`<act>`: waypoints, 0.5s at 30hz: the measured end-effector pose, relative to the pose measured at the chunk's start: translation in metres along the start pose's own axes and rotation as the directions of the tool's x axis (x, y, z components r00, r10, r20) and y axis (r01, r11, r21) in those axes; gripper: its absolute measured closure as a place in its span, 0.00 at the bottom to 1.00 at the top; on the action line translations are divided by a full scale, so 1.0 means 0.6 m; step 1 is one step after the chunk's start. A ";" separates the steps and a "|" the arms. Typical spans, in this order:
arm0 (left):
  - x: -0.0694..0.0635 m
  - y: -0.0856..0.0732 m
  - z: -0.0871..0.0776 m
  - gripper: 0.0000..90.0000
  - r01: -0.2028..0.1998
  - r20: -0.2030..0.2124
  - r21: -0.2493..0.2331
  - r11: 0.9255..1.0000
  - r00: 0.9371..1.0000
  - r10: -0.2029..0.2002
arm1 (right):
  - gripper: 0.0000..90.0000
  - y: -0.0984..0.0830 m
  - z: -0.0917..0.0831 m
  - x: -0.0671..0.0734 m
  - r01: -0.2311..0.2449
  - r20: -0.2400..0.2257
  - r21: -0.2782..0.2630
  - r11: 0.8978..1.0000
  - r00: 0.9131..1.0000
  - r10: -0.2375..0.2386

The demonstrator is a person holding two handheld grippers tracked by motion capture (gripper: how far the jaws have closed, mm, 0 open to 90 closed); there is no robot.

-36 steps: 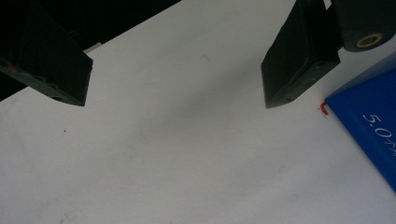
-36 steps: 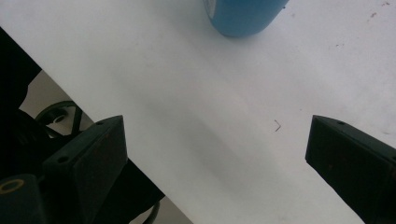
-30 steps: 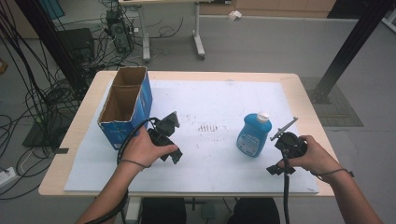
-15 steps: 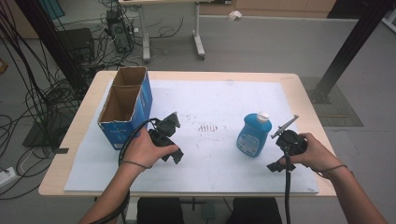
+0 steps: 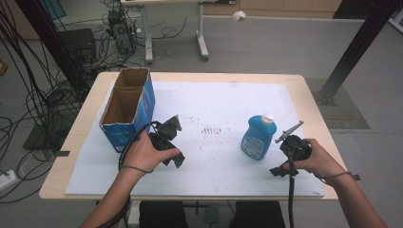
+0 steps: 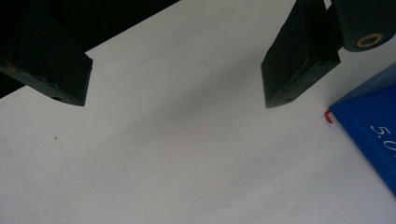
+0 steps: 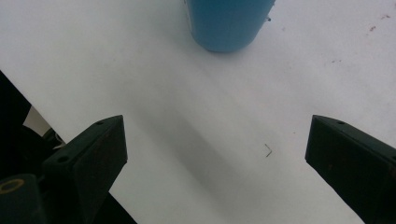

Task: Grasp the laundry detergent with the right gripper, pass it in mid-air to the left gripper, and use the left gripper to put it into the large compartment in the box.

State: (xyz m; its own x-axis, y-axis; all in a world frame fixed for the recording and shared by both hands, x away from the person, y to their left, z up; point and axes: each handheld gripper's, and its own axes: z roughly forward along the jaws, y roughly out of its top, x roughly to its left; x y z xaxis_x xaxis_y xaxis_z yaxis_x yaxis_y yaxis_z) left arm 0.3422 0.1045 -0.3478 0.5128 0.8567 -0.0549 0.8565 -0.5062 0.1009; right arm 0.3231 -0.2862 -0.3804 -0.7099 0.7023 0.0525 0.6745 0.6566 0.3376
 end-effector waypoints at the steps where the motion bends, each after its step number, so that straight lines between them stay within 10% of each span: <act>1: 0.001 0.000 -0.001 0.10 0.000 0.001 -0.004 1.000 1.000 0.000 | 0.06 0.000 0.000 0.000 0.000 0.001 -0.006 1.000 1.000 0.000; 15: 0.001 0.004 -0.002 0.10 -0.011 0.005 -0.007 1.000 1.000 0.011 | 0.06 -0.012 0.012 -0.007 -0.007 0.003 -0.143 0.990 1.000 0.008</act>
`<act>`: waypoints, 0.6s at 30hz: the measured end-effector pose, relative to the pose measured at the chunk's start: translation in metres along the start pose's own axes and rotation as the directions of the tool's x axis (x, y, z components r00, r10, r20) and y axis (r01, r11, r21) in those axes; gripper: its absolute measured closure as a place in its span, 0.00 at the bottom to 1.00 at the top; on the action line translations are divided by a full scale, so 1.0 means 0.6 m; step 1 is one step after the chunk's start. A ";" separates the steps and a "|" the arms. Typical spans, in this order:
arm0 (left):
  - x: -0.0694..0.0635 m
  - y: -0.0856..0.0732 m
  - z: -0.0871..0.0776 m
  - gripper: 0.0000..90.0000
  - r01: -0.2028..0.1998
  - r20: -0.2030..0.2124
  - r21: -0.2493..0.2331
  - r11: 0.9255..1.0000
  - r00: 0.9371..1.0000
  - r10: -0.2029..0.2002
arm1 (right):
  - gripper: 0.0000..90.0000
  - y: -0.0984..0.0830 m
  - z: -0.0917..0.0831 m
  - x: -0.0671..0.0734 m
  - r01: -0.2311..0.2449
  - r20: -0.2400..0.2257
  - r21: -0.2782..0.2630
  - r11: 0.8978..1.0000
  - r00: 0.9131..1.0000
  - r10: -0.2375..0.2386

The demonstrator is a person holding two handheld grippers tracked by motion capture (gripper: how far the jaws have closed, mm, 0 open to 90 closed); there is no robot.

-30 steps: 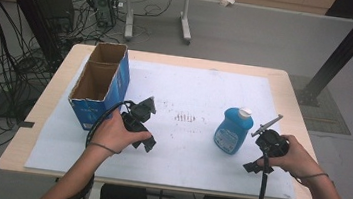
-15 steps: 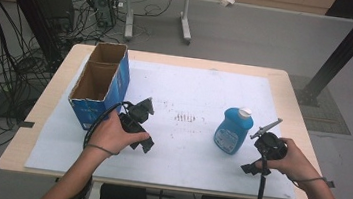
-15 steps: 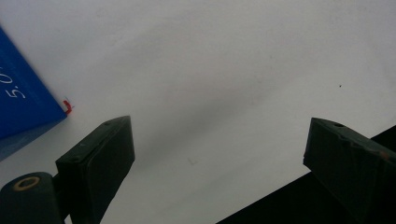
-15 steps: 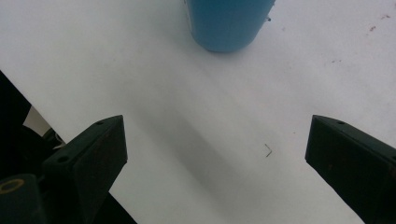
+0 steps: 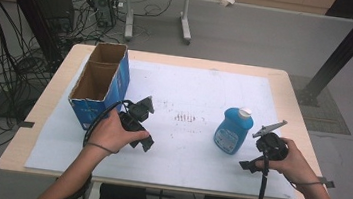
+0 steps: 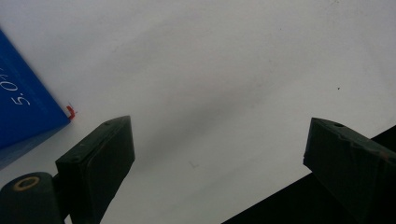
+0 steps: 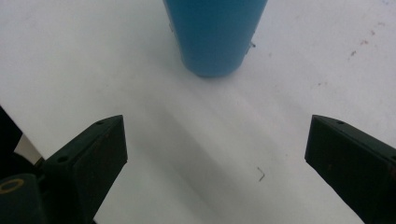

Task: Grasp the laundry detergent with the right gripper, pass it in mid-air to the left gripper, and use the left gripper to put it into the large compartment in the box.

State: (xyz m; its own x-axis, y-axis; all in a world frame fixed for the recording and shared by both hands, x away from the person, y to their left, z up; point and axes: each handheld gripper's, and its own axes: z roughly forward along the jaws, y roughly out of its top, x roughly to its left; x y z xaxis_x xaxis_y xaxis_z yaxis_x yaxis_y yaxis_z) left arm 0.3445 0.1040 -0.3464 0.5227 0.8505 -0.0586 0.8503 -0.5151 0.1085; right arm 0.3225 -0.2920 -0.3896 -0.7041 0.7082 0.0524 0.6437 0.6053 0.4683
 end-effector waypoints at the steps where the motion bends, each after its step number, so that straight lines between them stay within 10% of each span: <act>1: 0.001 0.000 0.000 0.10 -0.002 0.002 0.002 1.000 1.000 0.002 | 0.06 0.000 0.000 0.000 0.000 0.000 0.000 1.000 1.000 0.000; 18: -0.001 0.001 -0.004 0.10 -0.003 0.000 0.004 1.000 1.000 0.003 | 0.06 -0.017 0.011 -0.003 0.037 0.019 -0.151 0.988 0.999 -0.034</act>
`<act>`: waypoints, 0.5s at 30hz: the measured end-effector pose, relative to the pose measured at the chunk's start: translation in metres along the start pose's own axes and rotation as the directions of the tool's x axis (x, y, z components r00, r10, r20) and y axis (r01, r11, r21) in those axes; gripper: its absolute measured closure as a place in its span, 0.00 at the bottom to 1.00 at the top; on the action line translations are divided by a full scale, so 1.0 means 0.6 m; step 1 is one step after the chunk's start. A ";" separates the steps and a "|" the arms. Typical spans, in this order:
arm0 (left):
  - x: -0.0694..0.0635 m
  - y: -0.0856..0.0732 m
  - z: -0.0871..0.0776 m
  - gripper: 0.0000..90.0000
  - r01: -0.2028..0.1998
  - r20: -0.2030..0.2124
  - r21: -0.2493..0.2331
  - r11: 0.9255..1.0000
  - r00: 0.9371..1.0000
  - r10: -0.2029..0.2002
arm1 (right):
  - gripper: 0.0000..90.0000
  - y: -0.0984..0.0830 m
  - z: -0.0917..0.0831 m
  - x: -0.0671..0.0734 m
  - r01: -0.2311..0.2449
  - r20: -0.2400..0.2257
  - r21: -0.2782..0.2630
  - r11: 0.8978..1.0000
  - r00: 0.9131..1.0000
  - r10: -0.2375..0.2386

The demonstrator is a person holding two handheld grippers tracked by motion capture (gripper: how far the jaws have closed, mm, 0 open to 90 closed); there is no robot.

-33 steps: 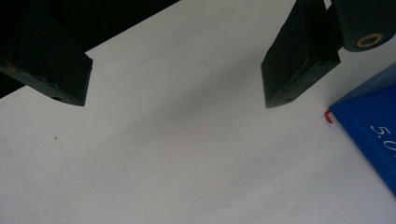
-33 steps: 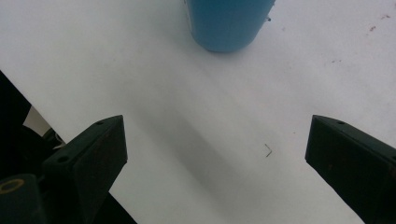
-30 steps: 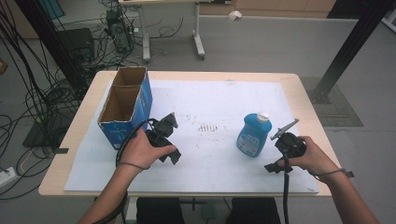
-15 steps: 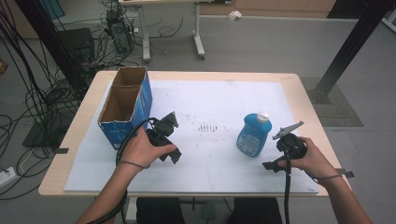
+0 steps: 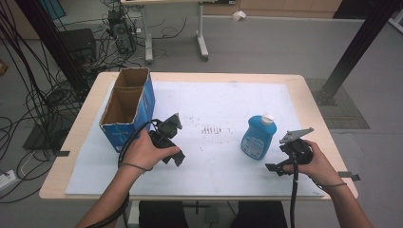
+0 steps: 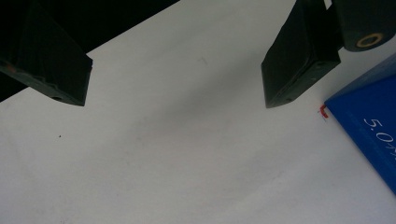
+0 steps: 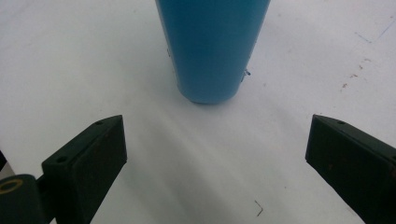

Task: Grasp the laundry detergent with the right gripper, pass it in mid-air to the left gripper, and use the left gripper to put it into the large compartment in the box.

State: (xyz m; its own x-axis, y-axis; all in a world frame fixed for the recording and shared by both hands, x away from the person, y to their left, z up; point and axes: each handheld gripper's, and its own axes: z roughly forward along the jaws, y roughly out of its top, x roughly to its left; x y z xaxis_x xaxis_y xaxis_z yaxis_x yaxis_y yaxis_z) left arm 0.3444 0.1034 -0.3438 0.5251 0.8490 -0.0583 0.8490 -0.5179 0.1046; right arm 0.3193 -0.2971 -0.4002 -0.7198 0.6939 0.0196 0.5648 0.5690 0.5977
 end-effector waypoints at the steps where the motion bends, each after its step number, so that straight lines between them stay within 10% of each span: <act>1: 0.000 0.000 0.000 0.10 0.000 -0.001 0.002 1.000 1.000 0.000 | 0.06 -0.001 0.000 0.000 0.004 0.002 -0.010 1.000 1.000 -0.003; 15: -0.002 0.002 -0.001 0.10 -0.003 0.009 0.000 1.000 1.000 0.003 | 0.06 -0.016 0.014 0.000 0.004 -0.017 -0.121 0.993 1.000 -0.006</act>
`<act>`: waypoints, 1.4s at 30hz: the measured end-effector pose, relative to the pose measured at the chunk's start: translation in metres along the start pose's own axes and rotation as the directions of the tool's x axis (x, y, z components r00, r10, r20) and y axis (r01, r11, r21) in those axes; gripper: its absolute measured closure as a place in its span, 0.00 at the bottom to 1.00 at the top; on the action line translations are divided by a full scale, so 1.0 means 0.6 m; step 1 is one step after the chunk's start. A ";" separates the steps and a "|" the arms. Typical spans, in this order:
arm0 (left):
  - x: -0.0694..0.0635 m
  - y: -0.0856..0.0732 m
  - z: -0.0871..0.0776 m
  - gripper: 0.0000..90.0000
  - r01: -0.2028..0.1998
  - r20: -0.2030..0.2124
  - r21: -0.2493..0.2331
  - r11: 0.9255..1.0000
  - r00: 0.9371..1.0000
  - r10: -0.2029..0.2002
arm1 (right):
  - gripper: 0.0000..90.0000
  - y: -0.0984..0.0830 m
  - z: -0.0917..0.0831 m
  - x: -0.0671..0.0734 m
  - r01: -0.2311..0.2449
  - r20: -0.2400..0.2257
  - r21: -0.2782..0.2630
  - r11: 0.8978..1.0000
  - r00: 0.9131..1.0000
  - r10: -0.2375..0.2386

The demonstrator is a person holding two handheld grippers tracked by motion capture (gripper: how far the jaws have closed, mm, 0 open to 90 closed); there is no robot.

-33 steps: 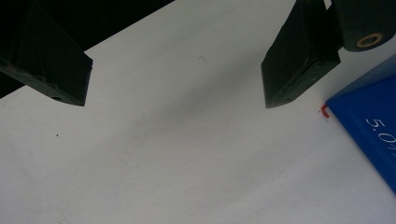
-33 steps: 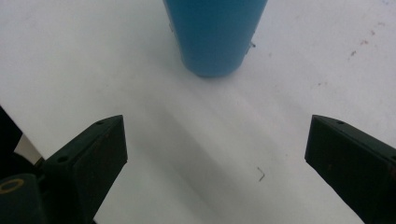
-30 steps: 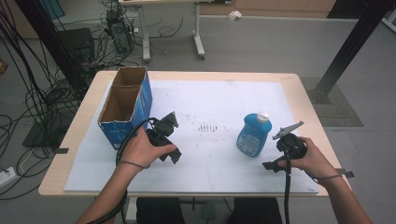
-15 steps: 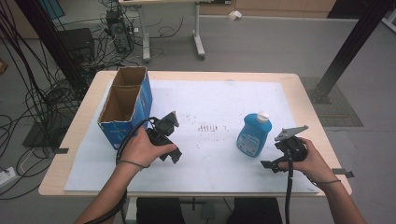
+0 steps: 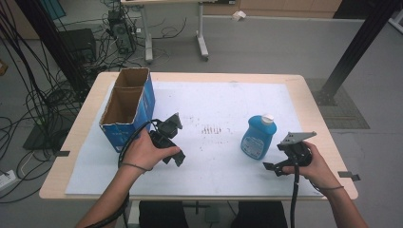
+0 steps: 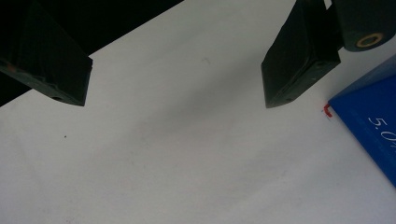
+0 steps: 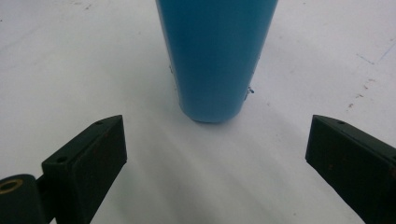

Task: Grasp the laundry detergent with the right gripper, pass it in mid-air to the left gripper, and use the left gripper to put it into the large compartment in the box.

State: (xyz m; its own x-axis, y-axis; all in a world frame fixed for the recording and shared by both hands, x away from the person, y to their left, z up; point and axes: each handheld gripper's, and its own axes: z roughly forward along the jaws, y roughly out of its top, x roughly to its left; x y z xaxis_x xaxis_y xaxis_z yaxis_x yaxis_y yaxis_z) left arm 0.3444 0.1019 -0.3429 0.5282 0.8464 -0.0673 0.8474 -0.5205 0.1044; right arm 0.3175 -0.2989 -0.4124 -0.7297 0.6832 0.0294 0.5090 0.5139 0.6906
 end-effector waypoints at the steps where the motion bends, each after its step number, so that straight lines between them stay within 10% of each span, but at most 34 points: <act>1: 0.001 0.000 0.000 0.10 -0.004 0.001 0.002 1.000 1.000 0.004 | 0.06 0.000 0.000 0.000 0.000 0.000 0.000 1.000 1.000 0.000; 22: 0.001 0.000 0.003 0.10 -0.008 -0.008 0.025 1.000 1.000 0.008 | 0.06 -0.026 0.015 -0.001 -0.038 -0.006 -0.155 0.987 0.999 0.037; 42: 0.001 0.006 -0.003 0.10 -0.002 -0.002 0.030 1.000 1.000 0.002 | 0.05 -0.043 0.025 -0.002 -0.041 -0.033 -0.369 0.929 0.999 0.031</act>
State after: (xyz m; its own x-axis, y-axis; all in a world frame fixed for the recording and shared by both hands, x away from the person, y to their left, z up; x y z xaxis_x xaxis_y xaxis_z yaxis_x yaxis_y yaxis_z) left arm 0.3476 0.1006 -0.3408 0.5300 0.8455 -0.0649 0.8475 -0.5254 0.0751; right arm 0.3122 -0.3053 -0.4413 -0.7283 0.6811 0.0751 0.3345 0.2577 0.9065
